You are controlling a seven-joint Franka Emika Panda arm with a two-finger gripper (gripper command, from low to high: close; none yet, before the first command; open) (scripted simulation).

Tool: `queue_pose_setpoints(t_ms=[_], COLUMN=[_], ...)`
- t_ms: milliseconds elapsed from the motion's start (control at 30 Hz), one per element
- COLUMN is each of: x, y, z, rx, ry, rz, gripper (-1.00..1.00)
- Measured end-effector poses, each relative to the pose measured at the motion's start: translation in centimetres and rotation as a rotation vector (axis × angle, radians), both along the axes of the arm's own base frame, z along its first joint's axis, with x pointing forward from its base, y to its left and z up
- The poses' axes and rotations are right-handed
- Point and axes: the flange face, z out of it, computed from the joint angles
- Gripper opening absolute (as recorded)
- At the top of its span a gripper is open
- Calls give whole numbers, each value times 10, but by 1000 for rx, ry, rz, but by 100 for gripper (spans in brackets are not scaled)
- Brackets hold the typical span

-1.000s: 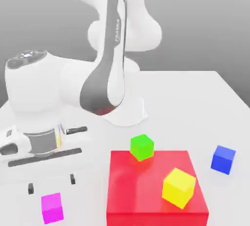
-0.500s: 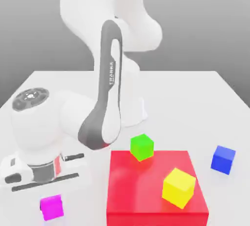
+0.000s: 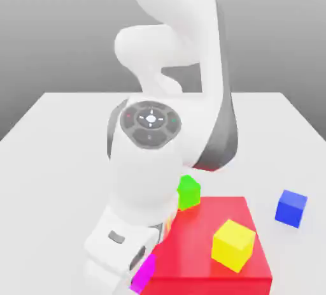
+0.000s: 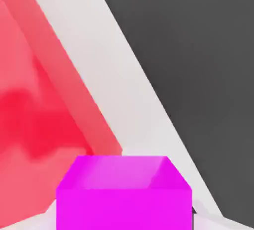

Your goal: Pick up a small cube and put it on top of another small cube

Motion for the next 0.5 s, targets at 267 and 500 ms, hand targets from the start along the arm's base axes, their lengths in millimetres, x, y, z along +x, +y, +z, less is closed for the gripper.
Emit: queue_pose_setpoints(t_ms=[267, 500], x=[-64, -191], y=[176, 260], z=[38, 40], rx=[-36, 85], ry=[-47, -87], rz=[552, 648], gripper=[-100, -100])
